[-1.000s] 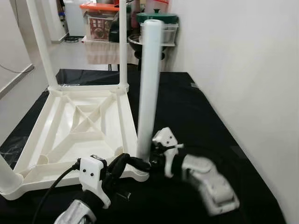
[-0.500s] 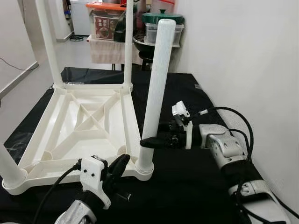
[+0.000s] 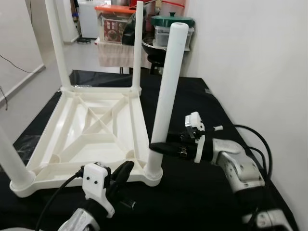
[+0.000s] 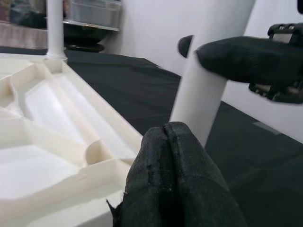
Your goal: Building children table
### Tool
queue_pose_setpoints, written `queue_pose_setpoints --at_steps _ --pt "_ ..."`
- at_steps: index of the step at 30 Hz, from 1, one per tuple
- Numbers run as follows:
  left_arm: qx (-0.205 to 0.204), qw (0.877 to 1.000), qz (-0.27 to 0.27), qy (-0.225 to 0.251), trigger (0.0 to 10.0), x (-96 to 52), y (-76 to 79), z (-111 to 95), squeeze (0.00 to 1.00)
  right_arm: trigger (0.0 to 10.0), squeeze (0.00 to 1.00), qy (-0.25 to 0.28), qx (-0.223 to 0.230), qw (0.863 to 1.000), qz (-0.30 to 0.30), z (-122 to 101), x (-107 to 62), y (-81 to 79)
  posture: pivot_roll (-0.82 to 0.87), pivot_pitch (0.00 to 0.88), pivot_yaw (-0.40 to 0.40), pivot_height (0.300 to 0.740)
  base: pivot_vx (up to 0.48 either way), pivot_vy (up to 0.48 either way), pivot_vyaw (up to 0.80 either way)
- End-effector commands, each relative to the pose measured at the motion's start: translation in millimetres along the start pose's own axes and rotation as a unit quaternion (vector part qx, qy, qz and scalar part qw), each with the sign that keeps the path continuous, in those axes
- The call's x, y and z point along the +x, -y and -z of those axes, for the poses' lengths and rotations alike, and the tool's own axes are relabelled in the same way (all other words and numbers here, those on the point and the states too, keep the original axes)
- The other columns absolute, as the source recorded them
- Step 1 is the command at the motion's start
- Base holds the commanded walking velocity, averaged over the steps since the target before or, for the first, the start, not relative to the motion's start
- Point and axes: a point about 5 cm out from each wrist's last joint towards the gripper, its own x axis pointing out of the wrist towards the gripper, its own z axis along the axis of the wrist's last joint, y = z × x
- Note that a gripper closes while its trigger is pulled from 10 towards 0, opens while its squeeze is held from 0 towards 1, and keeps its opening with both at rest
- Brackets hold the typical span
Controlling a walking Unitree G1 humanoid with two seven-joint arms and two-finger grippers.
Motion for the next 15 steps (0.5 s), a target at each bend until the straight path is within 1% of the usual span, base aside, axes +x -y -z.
queue_pose_setpoints --at_steps 1,2,3,4,5,6,7,8,10,12,13,14,15 --pt "-0.003 1.0 0.002 -0.002 7.7 -2.0 0.2 -1 0.0 0.0 0.0 -0.031 0.067 0.981 0.179 35 0.7 -8.3 0.01 0.0 -0.093 0.74 0.0 0.0 0.0" --pt "0.0 1.0 0.003 -0.004 7.6 -2.4 -1.8 -1 0.0 0.0 0.0 -0.046 0.023 0.979 0.198 40 12.3 -31.9 0.0 0.0 -0.081 0.74 0.0 0.0 0.0" --pt "0.0 1.0 0.003 -0.004 7.6 -2.4 -1.8 -1 0.0 0.0 0.0 -0.046 0.023 0.979 0.198 40 12.3 -31.9 0.0 0.0 -0.081 0.74 0.0 0.0 0.0" --pt "-0.002 1.0 0.003 -0.003 7.6 -2.3 -2.8 -2 0.0 0.0 0.0 -0.049 0.049 0.972 0.226 46 15.0 -35.4 -0.01 0.0 -0.073 0.74 0.0 0.0 0.0" --pt "-0.002 1.0 0.003 -0.003 7.6 -2.3 -2.8 -2 0.0 0.0 0.0 -0.049 0.049 0.972 0.226 46 15.0 -35.4 -0.01 0.0 -0.073 0.74 0.0 0.0 0.0" --pt "-0.003 1.0 0.005 -0.004 7.7 -1.4 -3.1 -2 0.0 0.0 0.0 -0.059 0.08 0.965 0.243 53 14.1 -33.5 0.03 0.0 -0.096 0.74 0.0 0.0 0.0" --pt "-0.003 1.0 0.007 -0.004 7.8 -0.7 -3.1 -2 0.0 0.0 0.0 -0.061 0.085 0.967 0.231 53 15.2 -31.8 0.03 0.0 -0.098 0.74 0.0 0.0 0.0" --pt "-0.004 1.0 0.007 -0.004 8.0 -0.4 -2.8 -2 0.0 0.0 0.0 -0.061 0.085 0.968 0.226 52 16.2 -34.0 0.03 0.0 -0.098 0.74 0.0 0.0 0.0" --pt "-0.001 1.0 0.002 -0.004 7.8 -1.2 -3.0 -2 0.0 0.0 0.0 -0.076 0.052 0.976 0.198 51 21.4 -45.9 0.03 0.0 -0.098 0.74 0.0 0.0 0.0" --pt "-0.001 1.0 0.002 -0.004 7.8 -1.2 -3.0 -2 0.0 0.0 0.0 -0.076 0.052 0.976 0.198 51 21.4 -45.9 0.03 0.0 -0.098 0.74 0.0 0.0 0.0" --pt "0.002 1.0 -0.002 -0.003 7.5 -0.2 -2.7 -2 0.0 1.2 0.0 -0.08 0.051 0.974 0.204 50 20.7 -46.5 0.03 0.0 -0.101 0.74 0.0 0.0 0.0" --pt "0.003 1.0 -0.002 -0.002 7.4 0.8 -2.5 -1 0.0 9.6 0.0 -0.077 0.071 0.973 0.207 49 19.9 -44.0 0.03 0.0 -0.103 0.74 0.0 0.0 0.0" --pt "0.003 1.0 -0.002 -0.002 7.4 0.8 -2.5 -1 0.0 9.6 0.0 -0.077 0.071 0.973 0.207 49 19.9 -44.0 0.03 0.0 -0.103 0.74 0.0 0.0 0.0"
